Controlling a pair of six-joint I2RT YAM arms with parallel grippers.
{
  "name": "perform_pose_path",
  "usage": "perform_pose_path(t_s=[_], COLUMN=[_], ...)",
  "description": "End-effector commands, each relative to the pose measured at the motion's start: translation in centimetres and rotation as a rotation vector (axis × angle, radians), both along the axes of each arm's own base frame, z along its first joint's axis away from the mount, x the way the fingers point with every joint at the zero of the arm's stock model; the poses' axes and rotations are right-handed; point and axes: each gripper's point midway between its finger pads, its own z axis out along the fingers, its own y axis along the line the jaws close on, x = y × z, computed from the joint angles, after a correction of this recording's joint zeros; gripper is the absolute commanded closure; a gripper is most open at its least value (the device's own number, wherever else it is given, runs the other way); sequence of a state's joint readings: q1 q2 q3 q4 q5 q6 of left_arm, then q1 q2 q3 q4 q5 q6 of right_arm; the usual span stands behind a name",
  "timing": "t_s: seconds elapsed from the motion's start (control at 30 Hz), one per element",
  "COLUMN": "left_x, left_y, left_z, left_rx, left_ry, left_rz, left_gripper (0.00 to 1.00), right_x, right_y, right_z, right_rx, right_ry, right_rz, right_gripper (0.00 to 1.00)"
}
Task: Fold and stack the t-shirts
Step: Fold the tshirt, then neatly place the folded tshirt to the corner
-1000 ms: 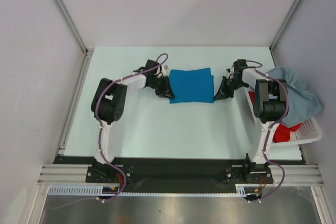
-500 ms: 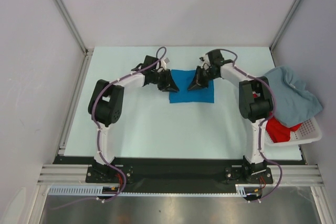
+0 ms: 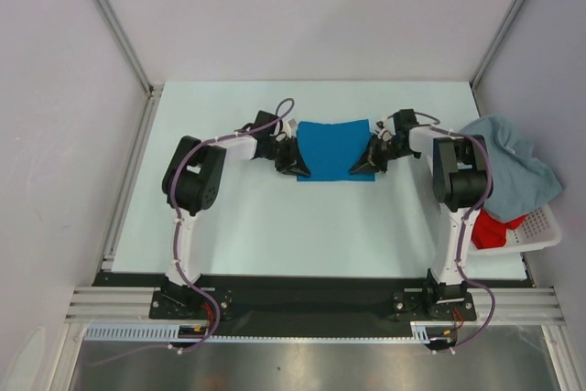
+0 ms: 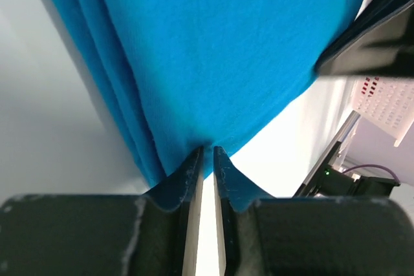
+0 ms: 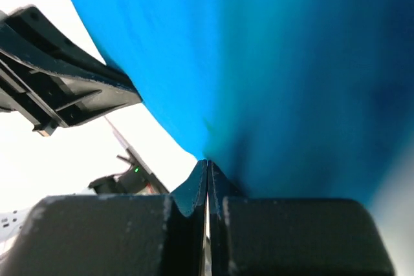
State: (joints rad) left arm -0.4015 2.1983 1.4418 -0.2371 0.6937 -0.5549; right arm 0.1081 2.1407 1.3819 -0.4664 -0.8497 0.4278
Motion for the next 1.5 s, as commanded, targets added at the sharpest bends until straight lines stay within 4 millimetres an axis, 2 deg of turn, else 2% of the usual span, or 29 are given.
perform_pose_path(t_s=[0.0, 0.03, 0.07, 0.1, 0.13, 0.17, 0.2, 0.27, 0.3, 0.33, 0.37, 0.4, 0.43, 0.47, 0.5, 0.53, 0.57, 0.6, 0.63, 0.67, 0.7, 0.77, 0.87, 0.97, 1.0, 1.2, 1.37, 1.47], left_x=[-0.3, -0.1, 0.2, 0.6, 1.0, 1.7, 2.5, 4.2, 5.1, 5.9, 7.3, 8.4, 9.3, 10.7, 11.7, 12.5, 13.9, 14.7, 15.5, 16.7, 17.2, 18.4, 19.0, 18.7, 18.3, 16.3, 15.5, 14.7], left_y=[1.5, 1.6, 1.8, 2.1, 2.4, 2.8, 3.4, 3.7, 4.2, 4.2, 4.1, 4.7, 4.7, 4.6, 5.0, 5.0, 4.8, 5.1, 5.2, 5.0, 4.8, 4.7, 4.7, 4.7, 4.4, 2.4, 2.1, 1.8], left_z=[-0.4, 0.4, 1.2, 3.2, 4.3, 5.3, 7.1, 9.5, 10.0, 10.5, 12.0, 12.0, 10.8, 12.1, 11.7, 9.9, 11.1, 10.8, 8.7, 9.8, 9.8, 9.0, 7.4, 5.3, 4.9, 2.6, 0.5, 0.1], left_rx=[0.085, 0.085, 0.088, 0.082, 0.085, 0.106, 0.11, 0.118, 0.132, 0.133, 0.137, 0.18, 0.19, 0.179, 0.188, 0.195, 0.185, 0.187, 0.193, 0.185, 0.179, 0.202, 0.222, 0.229, 0.234, 0.202, 0.221, 0.255], left_ry=[-0.048, -0.067, -0.093, -0.142, -0.171, -0.208, -0.266, -0.345, -0.385, -0.419, -0.474, -0.513, -0.507, -0.554, -0.57, -0.548, -0.581, -0.588, -0.557, -0.59, -0.599, -0.61, -0.583, -0.514, -0.497, -0.408, -0.336, -0.315], left_rz=[-0.015, -0.013, -0.007, -0.002, 0.007, 0.026, 0.033, 0.045, 0.044, 0.037, 0.034, 0.029, 0.014, 0.011, -0.001, -0.018, -0.021, -0.029, -0.029, -0.022, -0.019, 0.011, 0.055, 0.103, 0.114, 0.137, 0.155, 0.144], left_gripper=[0.82, 0.81, 0.74, 0.68, 0.62, 0.5, 0.45, 0.35, 0.31, 0.12, 0.0, 0.0, 0.0, 0.0, 0.02, 0.03, 0.08, 0.11, 0.14, 0.14, 0.14, 0.13, 0.16, 0.26, 0.26, 0.25, 0.27, 0.29], right_x=[0.2, 0.0, 0.0, 0.1, -0.4, -0.4, -0.4, -1.1, -1.3, -1.8, -2.1, -2.7, -3.2, -3.6, -4.1, -4.6, -5.0, -5.6, -6.2, -6.4, -6.9, -7.6, -8.7, -9.9, -10.1, -10.3, -10.0, -10.1], right_y=[-3.0, -3.0, -3.1, -3.0, -3.1, -3.3, -3.3, -3.3, -3.2, -3.1, -3.3, -3.4, -3.4, -3.5, -3.6, -3.7, -3.7, -3.8, -3.6, -3.6, -3.7, -3.6, -2.2, -1.0, -0.8, 0.0, 0.2, 0.2], right_z=[1.3, 2.6, 3.4, 4.3, 5.0, 6.4, 7.4, 9.6, 10.3, 10.9, 11.2, 12.3, 12.4, 12.8, 13.5, 13.7, 14.0, 15.0, 15.2, 15.6, 16.2, 16.2, 16.8, 16.1, 15.9, 16.4, 16.8, 16.8], right_rx=[-0.107, -0.109, -0.121, -0.132, -0.147, -0.17, -0.18, -0.195, -0.197, -0.2, -0.211, -0.214, -0.216, -0.218, -0.219, -0.221, -0.218, -0.211, -0.196, -0.19, -0.188, -0.181, -0.121, -0.119, -0.121, -0.103, -0.094, -0.094], right_ry=[-0.068, -0.089, -0.109, -0.132, -0.126, -0.173, -0.193, -0.23, -0.244, -0.246, -0.252, -0.264, -0.261, -0.267, -0.282, -0.282, -0.282, -0.3, -0.296, -0.305, -0.314, -0.294, -0.283, -0.269, -0.264, -0.281, -0.296, -0.296], right_rz=[-0.017, -0.006, -0.006, -0.001, 0.004, 0.009, 0.011, 0.014, 0.015, 0.02, 0.022, 0.019, 0.022, 0.02, 0.021, 0.018, 0.014, 0.008, 0.014, 0.013, 0.012, 0.012, 0.019, 0.066, 0.076, 0.094, 0.09, 0.089], right_gripper=[1.0, 1.0, 1.0, 0.98, 0.96, 0.94, 0.89, 0.83, 0.77, 0.75, 0.73, 0.71, 0.69, 0.69, 0.68, 0.67, 0.67, 0.66, 0.66, 0.66, 0.66, 0.66, 0.66, 0.67, 0.67, 0.68, 0.68, 0.69])
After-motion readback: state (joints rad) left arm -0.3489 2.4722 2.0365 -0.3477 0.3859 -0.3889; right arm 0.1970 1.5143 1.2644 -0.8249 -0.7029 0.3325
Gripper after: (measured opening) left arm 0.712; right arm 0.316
